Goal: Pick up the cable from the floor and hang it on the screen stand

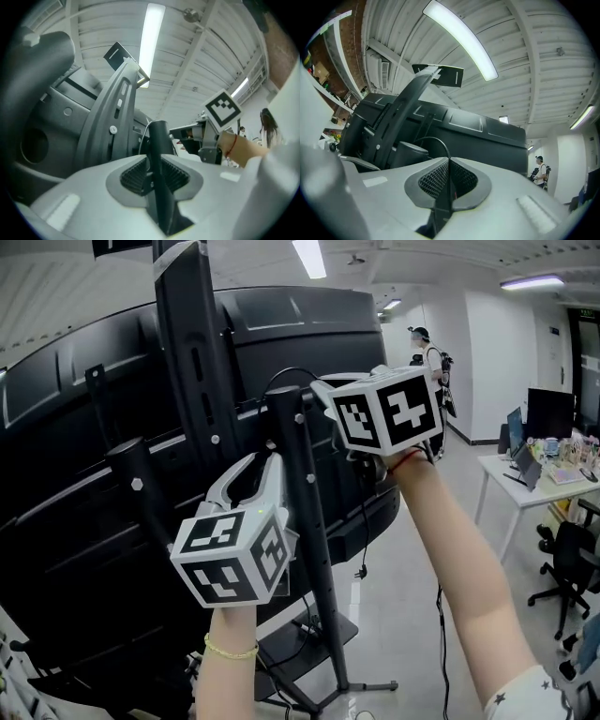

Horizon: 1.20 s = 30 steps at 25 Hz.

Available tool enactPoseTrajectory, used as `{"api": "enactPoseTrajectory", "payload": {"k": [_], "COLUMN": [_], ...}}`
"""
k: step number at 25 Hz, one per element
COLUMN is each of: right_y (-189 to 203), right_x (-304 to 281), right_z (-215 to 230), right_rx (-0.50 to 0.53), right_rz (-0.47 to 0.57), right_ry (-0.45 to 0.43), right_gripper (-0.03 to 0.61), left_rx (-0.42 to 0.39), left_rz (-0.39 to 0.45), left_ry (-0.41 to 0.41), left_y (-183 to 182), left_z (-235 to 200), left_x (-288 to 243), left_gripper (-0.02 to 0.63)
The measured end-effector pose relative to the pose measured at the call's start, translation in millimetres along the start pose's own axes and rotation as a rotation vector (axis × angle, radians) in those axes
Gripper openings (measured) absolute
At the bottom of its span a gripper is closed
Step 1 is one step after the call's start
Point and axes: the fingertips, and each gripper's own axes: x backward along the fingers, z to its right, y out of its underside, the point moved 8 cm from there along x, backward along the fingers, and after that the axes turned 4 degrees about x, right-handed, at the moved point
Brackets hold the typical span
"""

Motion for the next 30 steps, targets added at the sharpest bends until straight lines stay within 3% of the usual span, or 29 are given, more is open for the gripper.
{"api": "enactPoseTrajectory", "payload": {"k": [5,12,23,30], "right_y": [31,79,185,228], "right_x": [-10,11,92,132], "right_z": [-5,-34,-99,-154], "right_rx": [-0.01,0.121,-0.189,-0.228], "right_rz": [-0.035,-0.093,-0.075,-0.132], "right_ry": [-0.046,0.0,0.067,0.098], "right_gripper": [0.01,0.039,0.0,-0.002], "left_rx": [-0.009,0.031,0.049,0.094], "left_rz": [0.023,-0.007,-0.091,-0.179], "left_ry": [-0.011,0.011,-0.083,-0.095], "left_y": [10,40,114,166], "left_z": [3,15,25,36], "left_x": [-4,13,73,113], "left_gripper": [0.081,0.08,0.011,0.009]}}
